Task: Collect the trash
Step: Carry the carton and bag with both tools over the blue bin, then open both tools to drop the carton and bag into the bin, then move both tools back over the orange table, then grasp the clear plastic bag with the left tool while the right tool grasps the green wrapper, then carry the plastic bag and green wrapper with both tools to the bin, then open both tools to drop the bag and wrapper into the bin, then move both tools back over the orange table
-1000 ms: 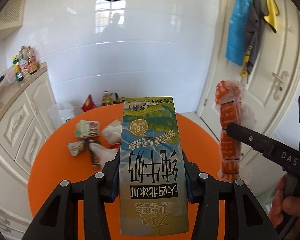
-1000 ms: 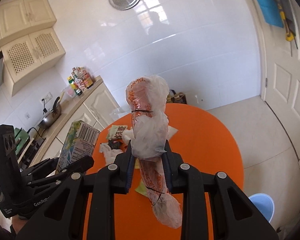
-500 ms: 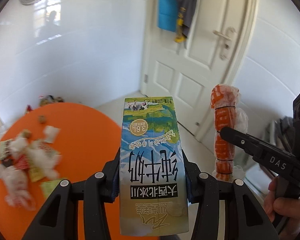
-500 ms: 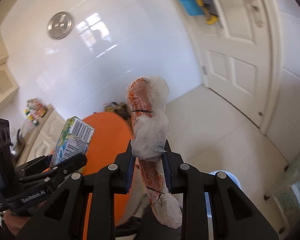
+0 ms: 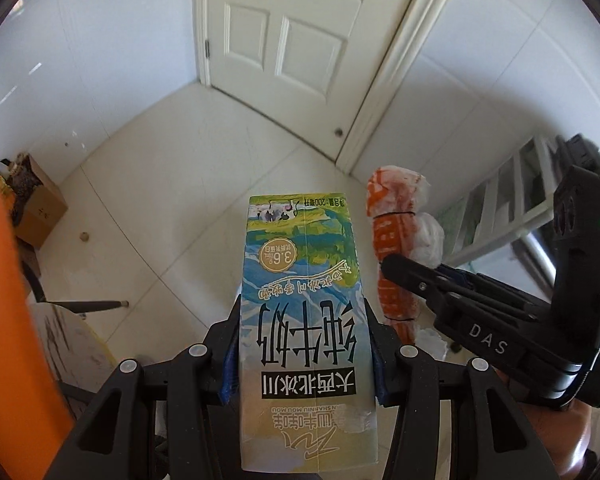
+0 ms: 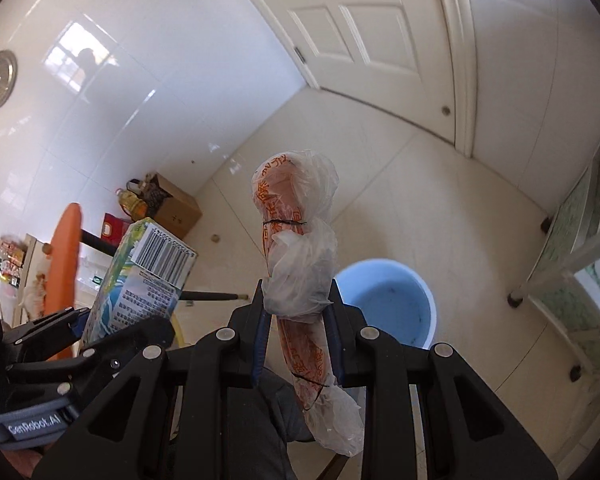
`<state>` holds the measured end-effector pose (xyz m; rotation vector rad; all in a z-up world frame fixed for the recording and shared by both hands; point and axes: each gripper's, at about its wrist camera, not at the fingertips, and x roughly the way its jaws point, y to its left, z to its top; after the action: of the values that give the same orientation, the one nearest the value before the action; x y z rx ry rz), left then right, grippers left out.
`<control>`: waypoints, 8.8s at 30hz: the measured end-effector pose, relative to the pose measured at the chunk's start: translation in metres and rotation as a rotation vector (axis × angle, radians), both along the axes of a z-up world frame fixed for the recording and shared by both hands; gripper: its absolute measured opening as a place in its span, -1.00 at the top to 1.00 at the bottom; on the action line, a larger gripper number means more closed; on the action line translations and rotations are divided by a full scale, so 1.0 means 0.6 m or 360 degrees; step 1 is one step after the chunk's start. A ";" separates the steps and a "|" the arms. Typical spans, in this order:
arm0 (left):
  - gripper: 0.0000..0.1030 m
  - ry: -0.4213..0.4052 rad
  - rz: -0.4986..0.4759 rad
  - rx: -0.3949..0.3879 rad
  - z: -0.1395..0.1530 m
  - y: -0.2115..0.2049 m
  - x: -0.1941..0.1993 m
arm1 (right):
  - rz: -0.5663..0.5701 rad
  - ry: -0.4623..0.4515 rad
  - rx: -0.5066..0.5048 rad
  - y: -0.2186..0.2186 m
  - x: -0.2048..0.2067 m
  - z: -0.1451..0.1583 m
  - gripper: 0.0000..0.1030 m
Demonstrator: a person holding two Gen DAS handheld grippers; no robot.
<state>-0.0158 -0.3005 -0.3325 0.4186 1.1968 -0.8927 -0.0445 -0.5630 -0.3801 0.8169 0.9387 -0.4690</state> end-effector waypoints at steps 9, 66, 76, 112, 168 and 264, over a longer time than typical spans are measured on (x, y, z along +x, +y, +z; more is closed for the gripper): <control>-0.63 -0.0040 -0.0032 0.0192 -0.064 -0.010 0.020 | -0.0099 0.0159 0.0230 -0.029 -0.018 -0.115 -0.17; -0.99 -0.1184 0.1305 -0.0521 0.486 0.711 -0.308 | 0.0794 -0.0724 -0.0921 0.614 0.223 0.510 -1.00; -0.99 -0.1213 0.1478 -0.0495 0.510 0.716 -0.349 | 0.0917 -0.0801 -0.0949 0.682 0.213 0.533 -1.00; -0.95 -0.0455 0.1303 -0.0084 0.263 0.633 0.148 | 0.1054 0.0057 -0.0590 0.575 0.365 0.170 -0.97; 0.15 -0.0391 0.0204 -0.0585 0.302 0.223 0.069 | 0.0269 -0.0149 -0.0581 0.181 0.037 0.263 0.27; -0.97 -0.0939 0.1407 -0.0362 0.419 0.718 -0.172 | 0.1011 -0.0502 -0.0831 0.621 0.296 0.399 -1.00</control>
<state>-0.1190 0.1305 -0.0810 -0.0601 0.6050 -0.1013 0.1332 -0.1902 -0.1406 0.0881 0.6840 -0.0144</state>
